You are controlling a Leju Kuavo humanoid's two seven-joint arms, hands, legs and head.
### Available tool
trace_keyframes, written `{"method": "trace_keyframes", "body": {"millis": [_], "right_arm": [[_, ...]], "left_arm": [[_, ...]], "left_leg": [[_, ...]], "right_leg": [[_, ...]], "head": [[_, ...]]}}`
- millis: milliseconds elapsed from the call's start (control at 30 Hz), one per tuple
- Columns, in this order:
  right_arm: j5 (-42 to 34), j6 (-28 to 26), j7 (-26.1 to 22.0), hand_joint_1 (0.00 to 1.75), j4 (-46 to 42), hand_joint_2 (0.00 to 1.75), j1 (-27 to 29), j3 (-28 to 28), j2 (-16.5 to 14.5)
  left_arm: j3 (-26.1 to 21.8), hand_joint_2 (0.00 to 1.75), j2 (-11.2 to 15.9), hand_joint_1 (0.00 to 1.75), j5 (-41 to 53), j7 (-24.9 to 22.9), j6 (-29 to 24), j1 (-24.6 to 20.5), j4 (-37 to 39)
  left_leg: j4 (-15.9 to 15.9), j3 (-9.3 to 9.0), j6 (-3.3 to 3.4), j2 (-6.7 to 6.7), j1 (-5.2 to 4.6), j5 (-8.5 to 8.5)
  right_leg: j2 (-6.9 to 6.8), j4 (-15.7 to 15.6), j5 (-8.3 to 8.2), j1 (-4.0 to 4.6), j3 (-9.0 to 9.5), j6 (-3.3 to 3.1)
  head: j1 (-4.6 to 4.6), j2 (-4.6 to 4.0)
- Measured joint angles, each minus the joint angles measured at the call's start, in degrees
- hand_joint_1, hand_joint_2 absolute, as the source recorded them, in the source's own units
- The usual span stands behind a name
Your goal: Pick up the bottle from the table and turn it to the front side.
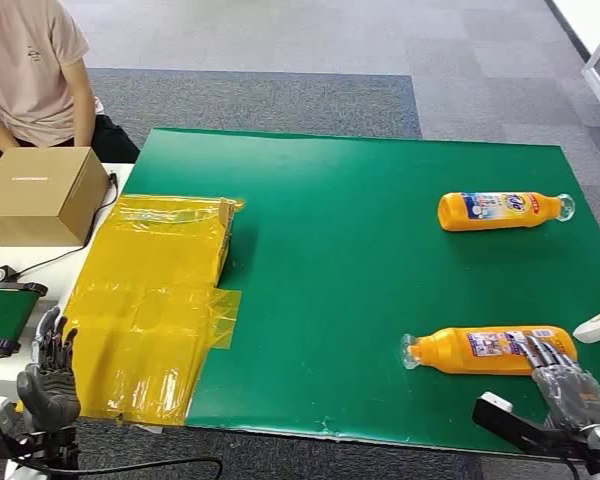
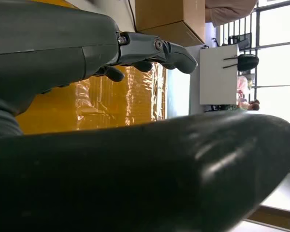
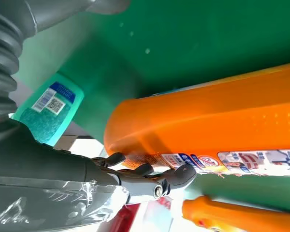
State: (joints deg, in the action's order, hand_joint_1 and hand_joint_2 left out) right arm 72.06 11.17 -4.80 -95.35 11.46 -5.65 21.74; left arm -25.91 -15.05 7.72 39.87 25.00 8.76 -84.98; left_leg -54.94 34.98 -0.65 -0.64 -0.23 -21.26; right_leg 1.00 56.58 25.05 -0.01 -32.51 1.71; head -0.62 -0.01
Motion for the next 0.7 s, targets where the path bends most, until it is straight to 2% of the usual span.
{"method": "trace_keyframes", "body": {"millis": [200, 333, 533, 700], "right_arm": [[-2.74, 0.02, 0.28, 0.0, -3.45, 1.75, 1.66, 3.23, 1.2], [-2.8, -2.13, 1.27, 0.0, -5.54, 1.75, 2.1, 5.12, 1.52], [-0.17, -6.58, 3.16, 0.0, -6.73, 1.75, -0.43, 7.32, 1.08], [0.61, -7.29, 3.37, 0.0, -6.45, 1.75, -3.17, 8.3, 0.04]], "left_arm": [[-0.03, 0.0, 0.14, 0.0, -0.06, 0.0, -0.04, 0.16, 0.02], [-0.03, 0.0, 0.19, 0.0, 0.0, 0.0, -0.18, 0.27, 0.08], [-0.04, 0.0, 0.1, 0.0, 0.91, 0.0, -0.03, 0.37, 0.09], [-0.01, 0.0, 0.01, 0.0, 1.63, 0.0, 0.09, 0.32, 0.09]], "left_leg": [[0.0, 0.01, 0.0, 0.0, 0.0, 0.0], [0.0, 0.03, 0.0, 0.0, -0.01, 0.0], [0.0, 0.04, 0.0, 0.0, -0.01, 0.02], [0.0, 0.04, 0.0, 0.0, -0.01, 0.03]], "right_leg": [[0.0, 0.0, 0.0, 0.0, 0.0, 0.0], [0.0, 0.0, 0.0, -0.01, -0.01, 0.0], [-0.01, 0.0, 0.0, -0.01, -0.02, 0.0], [-0.01, 0.0, 0.0, -0.01, -0.02, 0.0]], "head": [[-0.01, 0.0], [-0.01, 0.0], [-0.01, 0.0], [-0.01, 0.0]]}}
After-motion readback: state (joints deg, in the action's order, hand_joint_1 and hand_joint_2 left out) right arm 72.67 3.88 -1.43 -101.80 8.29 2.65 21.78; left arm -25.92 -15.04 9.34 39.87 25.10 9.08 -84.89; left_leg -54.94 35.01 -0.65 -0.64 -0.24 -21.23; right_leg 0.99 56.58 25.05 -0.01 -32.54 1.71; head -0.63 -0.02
